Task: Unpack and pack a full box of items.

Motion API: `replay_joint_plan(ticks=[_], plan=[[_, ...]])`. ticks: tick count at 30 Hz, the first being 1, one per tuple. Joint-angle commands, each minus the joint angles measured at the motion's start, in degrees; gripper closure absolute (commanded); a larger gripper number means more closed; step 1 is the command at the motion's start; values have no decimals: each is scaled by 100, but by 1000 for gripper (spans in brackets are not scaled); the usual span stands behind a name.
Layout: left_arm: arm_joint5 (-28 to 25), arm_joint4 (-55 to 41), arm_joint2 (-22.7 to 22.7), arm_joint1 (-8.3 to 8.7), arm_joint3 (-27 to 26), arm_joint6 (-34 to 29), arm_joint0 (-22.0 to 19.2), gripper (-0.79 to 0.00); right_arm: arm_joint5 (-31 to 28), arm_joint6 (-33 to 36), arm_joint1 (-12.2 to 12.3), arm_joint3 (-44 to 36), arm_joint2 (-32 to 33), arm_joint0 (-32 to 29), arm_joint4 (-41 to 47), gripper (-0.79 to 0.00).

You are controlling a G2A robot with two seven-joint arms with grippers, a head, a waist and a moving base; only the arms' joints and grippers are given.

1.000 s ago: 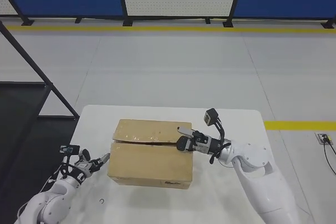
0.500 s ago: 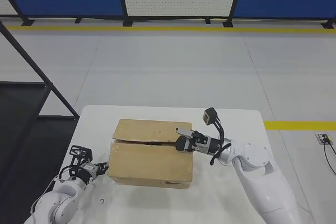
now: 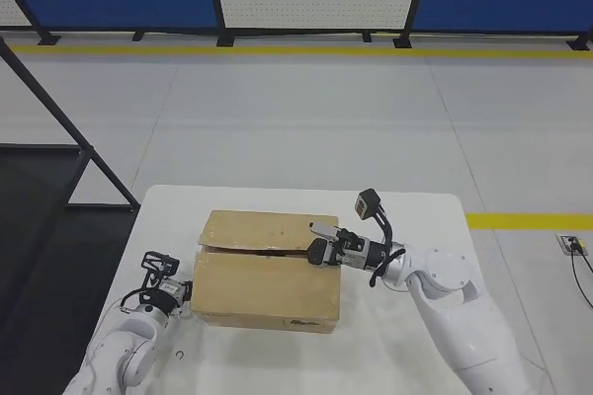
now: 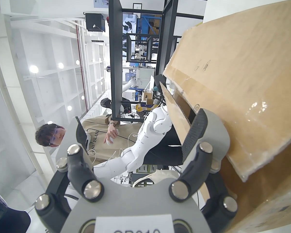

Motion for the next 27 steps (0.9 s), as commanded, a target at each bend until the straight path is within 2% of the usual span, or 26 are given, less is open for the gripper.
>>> replay_joint_plan(ticks=[1, 11, 22, 27], plan=[[84, 67, 67, -32, 77, 114, -61, -785, -19, 20, -1, 39, -20, 24, 22, -785], [776, 462, 150, -157, 420, 926, -193, -785, -44, 115, 3, 204, -110, 131, 96, -785], [1775, 532, 33, -300, 439, 1941, -122, -785, -85, 226, -6, 443, -222, 309, 201, -785], [1722, 935, 182, -345, 542, 2103, -108, -785, -102, 246, -3, 475, -244, 339, 229, -785]])
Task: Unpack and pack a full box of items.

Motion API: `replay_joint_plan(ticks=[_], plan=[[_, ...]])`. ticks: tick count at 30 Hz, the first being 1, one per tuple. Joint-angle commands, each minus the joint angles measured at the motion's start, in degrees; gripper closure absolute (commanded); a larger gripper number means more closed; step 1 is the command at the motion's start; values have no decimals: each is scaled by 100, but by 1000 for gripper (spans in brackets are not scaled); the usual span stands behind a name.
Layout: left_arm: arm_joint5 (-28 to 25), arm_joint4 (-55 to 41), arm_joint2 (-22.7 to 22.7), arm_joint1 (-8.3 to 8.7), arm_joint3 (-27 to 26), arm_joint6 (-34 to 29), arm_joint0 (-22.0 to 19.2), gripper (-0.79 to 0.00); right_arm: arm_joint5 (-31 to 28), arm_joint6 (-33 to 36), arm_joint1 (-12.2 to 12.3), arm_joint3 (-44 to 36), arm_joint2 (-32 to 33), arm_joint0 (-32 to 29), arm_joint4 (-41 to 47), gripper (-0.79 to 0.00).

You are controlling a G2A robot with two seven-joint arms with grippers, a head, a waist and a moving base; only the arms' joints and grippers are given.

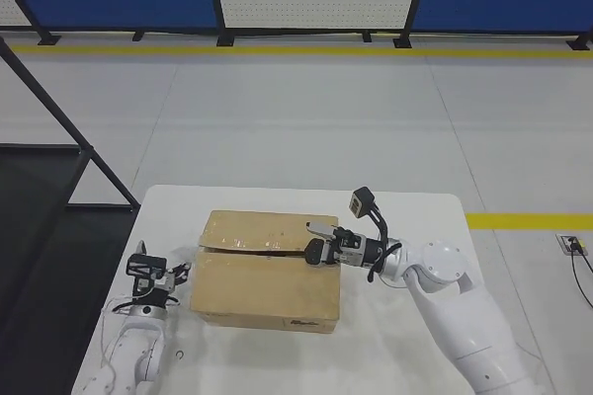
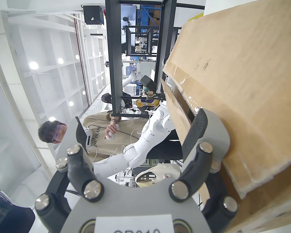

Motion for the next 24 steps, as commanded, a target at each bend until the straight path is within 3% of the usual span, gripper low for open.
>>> replay_joint_plan(ticks=[1, 16, 24], plan=[[-60, 134, 76, -21, 27, -25, -17, -785, -4, 5, 2, 7, -4, 5, 12, -785], [-22, 455, 305, -206, 524, -280, -298, -785, 27, 50, 54, -92, 16, -39, -21, -785], [141, 328, -70, -204, 522, -235, -116, -785, 33, 54, 64, -71, -14, -13, 5, -785]])
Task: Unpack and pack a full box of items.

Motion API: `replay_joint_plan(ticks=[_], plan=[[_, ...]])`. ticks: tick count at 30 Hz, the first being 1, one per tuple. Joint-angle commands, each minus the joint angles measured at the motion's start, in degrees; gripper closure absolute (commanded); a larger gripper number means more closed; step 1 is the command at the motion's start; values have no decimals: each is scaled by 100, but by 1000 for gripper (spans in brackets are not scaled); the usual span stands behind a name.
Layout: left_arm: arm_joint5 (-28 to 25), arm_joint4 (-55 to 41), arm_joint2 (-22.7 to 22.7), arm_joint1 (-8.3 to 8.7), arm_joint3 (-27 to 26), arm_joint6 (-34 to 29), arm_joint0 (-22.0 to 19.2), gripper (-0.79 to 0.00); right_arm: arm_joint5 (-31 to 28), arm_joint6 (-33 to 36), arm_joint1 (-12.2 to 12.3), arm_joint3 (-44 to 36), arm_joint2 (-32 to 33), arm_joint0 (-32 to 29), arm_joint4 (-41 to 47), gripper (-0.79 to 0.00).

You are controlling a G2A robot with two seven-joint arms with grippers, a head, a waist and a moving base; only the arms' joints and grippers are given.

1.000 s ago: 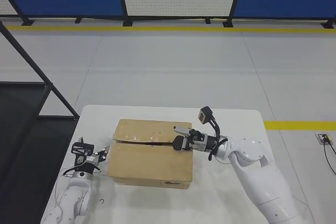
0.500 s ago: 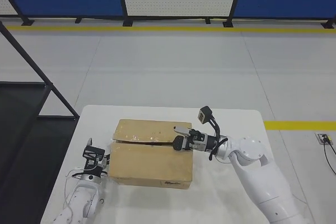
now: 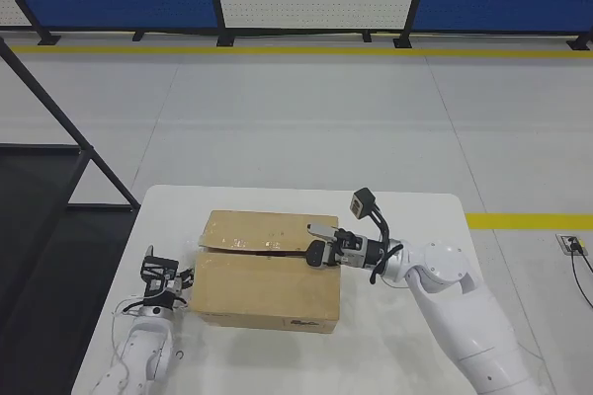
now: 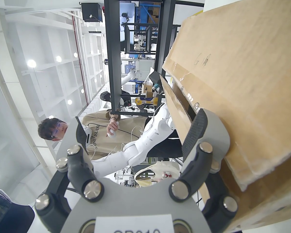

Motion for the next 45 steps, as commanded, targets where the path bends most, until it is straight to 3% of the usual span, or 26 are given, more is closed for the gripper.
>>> replay_joint_plan(ticks=[1, 12, 25, 33, 45], plan=[[12, 13, -151, 24, -29, -14, 102, -785, -3, 0, -1, 11, -17, 20, 3, -785], [-232, 272, -677, 116, -395, -499, 582, -785, -19, -26, -31, 126, -165, 192, 49, -785], [-974, 627, -470, 73, -783, -529, 770, -785, -1, -64, -37, 167, -239, 264, 60, -785], [-898, 688, -353, -2, -730, -524, 667, -785, 9, -79, -19, 139, -219, 224, 59, -785], [-224, 52, -603, -132, -581, -474, 432, -785, 6, -62, -5, 125, -237, 209, 65, -785]])
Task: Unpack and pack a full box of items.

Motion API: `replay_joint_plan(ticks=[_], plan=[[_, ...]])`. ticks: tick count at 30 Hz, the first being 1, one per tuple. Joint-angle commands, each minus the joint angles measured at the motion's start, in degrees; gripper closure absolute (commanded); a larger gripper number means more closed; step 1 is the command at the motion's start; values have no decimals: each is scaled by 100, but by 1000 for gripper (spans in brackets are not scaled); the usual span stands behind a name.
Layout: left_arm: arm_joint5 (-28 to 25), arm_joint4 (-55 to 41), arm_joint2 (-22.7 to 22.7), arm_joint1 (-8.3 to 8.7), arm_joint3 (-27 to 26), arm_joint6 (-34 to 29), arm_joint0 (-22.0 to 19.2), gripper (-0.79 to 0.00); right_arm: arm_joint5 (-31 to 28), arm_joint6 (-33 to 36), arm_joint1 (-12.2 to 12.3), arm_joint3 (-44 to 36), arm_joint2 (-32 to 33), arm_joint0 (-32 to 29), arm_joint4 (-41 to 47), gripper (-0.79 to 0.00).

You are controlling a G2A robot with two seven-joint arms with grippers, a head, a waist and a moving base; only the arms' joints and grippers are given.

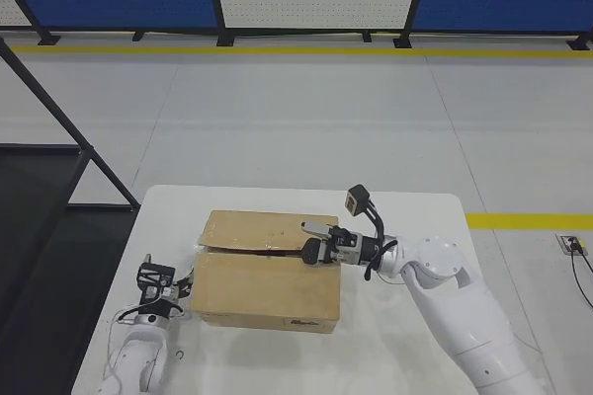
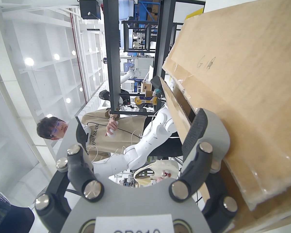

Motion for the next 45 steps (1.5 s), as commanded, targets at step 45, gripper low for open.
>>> replay_joint_plan(ticks=[45], plan=[[-631, 458, -99, -154, 99, -330, -214, -785, -14, 29, 6, 121, -121, 125, 69, -785]])
